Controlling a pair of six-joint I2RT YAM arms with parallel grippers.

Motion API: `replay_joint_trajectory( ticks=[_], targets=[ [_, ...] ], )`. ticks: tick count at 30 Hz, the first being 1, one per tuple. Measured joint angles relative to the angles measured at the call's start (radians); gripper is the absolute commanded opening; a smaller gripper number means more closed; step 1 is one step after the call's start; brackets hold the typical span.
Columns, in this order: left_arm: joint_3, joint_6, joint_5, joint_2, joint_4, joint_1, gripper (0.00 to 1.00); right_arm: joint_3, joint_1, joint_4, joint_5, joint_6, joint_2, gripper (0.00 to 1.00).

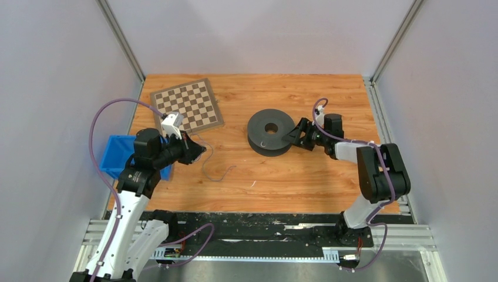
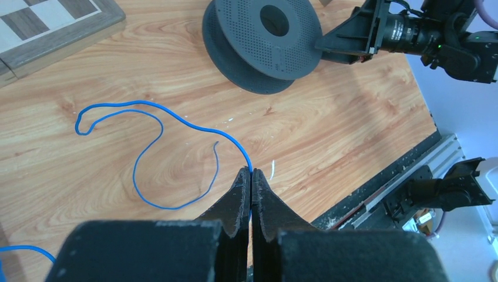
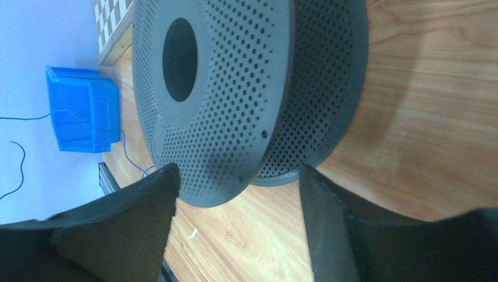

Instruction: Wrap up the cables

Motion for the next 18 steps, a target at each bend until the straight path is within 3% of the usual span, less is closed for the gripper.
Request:
replay_joint_trajectory(
  ticks=[4, 11, 15, 18],
  targets=[
    [0.0, 0.006, -0.015, -0.001, -0.008, 0.0, 0.0, 0.007, -0.01, 0.095, -0.056, 0.048, 0.101, 0.35],
    [0.0, 0.014, -0.037, 0.005, -0.026, 0.0, 0.0, 0.049, -0.017, 0.154, -0.137, 0.109, 0.103, 0.02],
    [0.0, 0.014, -0.047, 0.008, -0.029, 0.0, 0.0, 0.087, 0.007, 0.043, -0.117, 0.098, 0.005, 0.0],
    [0.0, 0.014, -0.054, 0.008, -0.029, 0.0, 0.0, 0.142, 0.063, -0.096, 0.011, 0.064, -0.113, 0.0]
  ],
)
